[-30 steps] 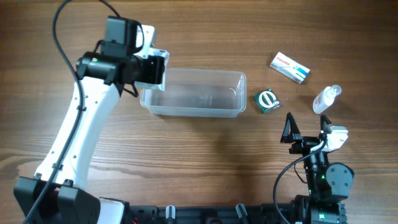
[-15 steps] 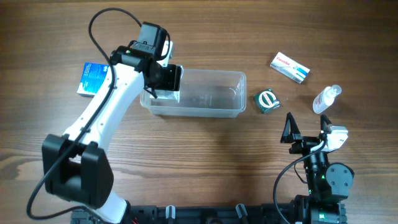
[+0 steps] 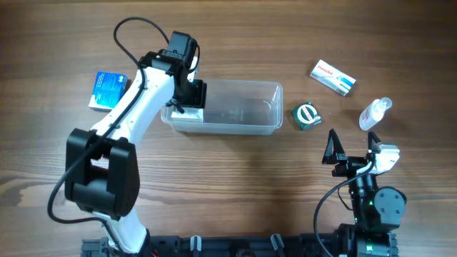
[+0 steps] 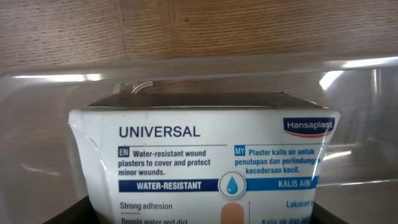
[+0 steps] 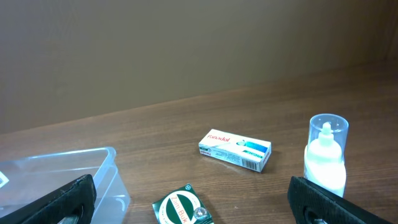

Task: Pack container
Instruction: 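Lower the Hansaplast box upright into the container's left end, release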

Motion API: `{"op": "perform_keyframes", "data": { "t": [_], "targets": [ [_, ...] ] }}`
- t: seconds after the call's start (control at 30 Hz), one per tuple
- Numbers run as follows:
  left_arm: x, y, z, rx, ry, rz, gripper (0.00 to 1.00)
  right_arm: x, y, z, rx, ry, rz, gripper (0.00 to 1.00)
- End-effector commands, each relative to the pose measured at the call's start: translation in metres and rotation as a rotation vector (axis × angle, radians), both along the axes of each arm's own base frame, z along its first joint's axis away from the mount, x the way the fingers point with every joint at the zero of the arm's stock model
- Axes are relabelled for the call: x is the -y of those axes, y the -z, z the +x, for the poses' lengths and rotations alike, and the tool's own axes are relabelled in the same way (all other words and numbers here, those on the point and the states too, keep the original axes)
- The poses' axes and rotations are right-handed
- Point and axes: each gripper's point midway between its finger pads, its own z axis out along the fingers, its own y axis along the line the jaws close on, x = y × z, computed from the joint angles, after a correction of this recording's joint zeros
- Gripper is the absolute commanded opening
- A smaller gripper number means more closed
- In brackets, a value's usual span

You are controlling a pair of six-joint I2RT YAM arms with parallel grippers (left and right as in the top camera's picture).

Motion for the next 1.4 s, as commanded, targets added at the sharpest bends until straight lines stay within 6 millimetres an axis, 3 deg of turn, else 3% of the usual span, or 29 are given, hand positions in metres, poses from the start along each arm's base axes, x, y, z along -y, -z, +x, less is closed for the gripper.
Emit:
{"op": "perform_keyframes", "data": {
  "t": [0.0, 0.07, 0.23, 0.57, 0.87, 1.0, 1.13, 1.2, 1.23, 1.27, 1.37],
  "targets": [
    [-0.001, 0.001, 0.003, 0.005, -0.012, 0.013, 0.74, 0.0, 0.002, 0.0, -0.004, 0.002, -0.01, 1.0],
    [-0.001, 0.001, 0.003, 0.004, -0.012, 0.014, 0.81, 0.0, 0.002, 0.0, -0.004, 0.002, -0.01, 1.0],
    [-0.001, 0.002, 0.001, -0.002, -0.008, 0.016, 0.87, 0.0, 0.002, 0.0, -0.004, 0.002, -0.01, 1.0],
    [-0.001, 0.001, 0.0, -0.005, -0.008, 0.017, 0.81, 0.0, 0.002, 0.0, -0.004, 0.002, -0.01, 1.0],
    [-0.009, -0.03, 0.006, 0.082, -0.018, 0.043, 0.8, 0.0, 0.002, 0.0, -0.004, 0.002, -0.01, 1.0],
    [-0.009, -0.033, 0.006, 0.089, -0.017, 0.04, 0.79, 0.0, 0.002, 0.0, -0.004, 0.002, -0.01, 1.0],
    [-0.009, -0.033, 0.006, 0.09, -0.018, 0.04, 0.67, 0.0, 0.002, 0.0, -0.004, 0.002, -0.011, 1.0],
    [-0.008, -0.033, 0.006, 0.088, -0.017, 0.036, 0.38, 0.0, 0.002, 0.0, -0.004, 0.002, -0.01, 1.0],
    [-0.007, -0.033, 0.005, 0.084, -0.016, 0.032, 0.15, 0.0, 0.002, 0.0, -0.004, 0.002, -0.01, 1.0],
    [-0.006, -0.033, 0.004, 0.08, -0.015, 0.026, 0.04, 0.0, 0.002, 0.0, -0.004, 0.002, -0.01, 1.0],
    [-0.001, -0.032, -0.001, 0.059, -0.007, -0.001, 0.04, 0.0, 0.002, 0.0, -0.004, 0.002, -0.01, 1.0]
  ]
}}
